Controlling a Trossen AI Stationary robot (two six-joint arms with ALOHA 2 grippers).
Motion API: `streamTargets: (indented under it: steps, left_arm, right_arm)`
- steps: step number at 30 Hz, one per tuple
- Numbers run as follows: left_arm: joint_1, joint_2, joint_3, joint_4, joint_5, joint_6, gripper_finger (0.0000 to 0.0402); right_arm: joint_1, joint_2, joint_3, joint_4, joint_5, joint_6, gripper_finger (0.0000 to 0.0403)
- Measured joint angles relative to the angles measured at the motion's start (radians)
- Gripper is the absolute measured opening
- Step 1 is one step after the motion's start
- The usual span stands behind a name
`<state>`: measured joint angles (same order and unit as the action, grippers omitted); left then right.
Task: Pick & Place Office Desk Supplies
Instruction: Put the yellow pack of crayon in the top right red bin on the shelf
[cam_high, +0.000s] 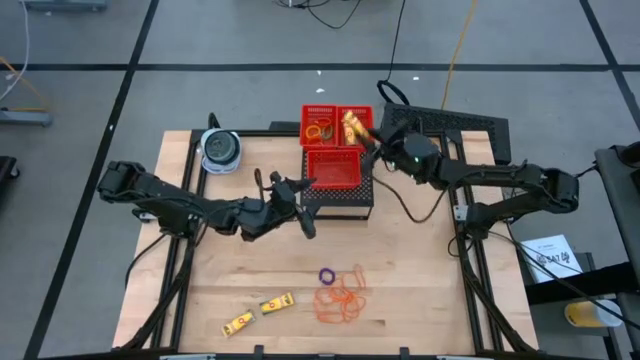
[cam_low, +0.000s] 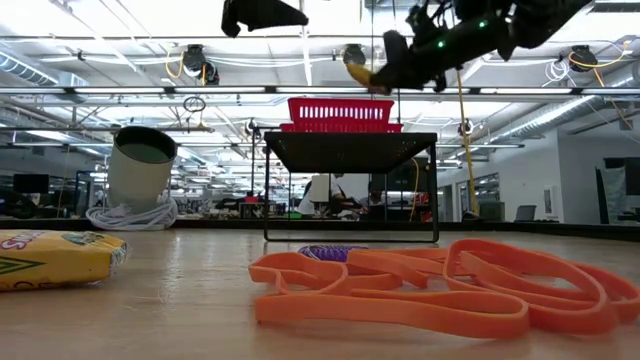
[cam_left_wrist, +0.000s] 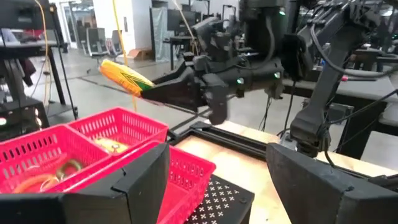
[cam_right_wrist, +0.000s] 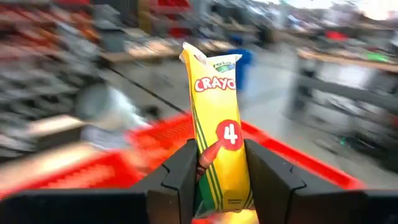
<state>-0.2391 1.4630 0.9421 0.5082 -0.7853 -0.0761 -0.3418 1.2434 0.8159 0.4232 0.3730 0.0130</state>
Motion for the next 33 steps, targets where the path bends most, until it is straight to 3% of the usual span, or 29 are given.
streamTargets:
  steps: [7, 18, 23, 33]
  left_arm:
    - [0.005, 0.000, 0.000, -0.051, 0.002, -0.059, 0.0274]
    - [0.008, 0.000, 0.000, -0.063, 0.002, -0.069, 0.0274]
    - [0.009, 0.000, 0.000, -0.064, 0.002, -0.079, 0.0274]
    - [0.009, 0.000, 0.000, -0.077, 0.002, -0.088, 0.0274]
  right_arm:
    - [-0.085, 0.000, 0.013, -0.134, -0.008, 0.117, 0.0112]
    - [-0.092, 0.007, 0.003, -0.082, -0.046, 0.102, 0.0121]
    - [-0.124, 0.043, 0.002, -0.043, -0.169, 0.107, 0.0152]
    - [-0.150, 0.077, 0.002, -0.037, -0.168, 0.094, 0.0230]
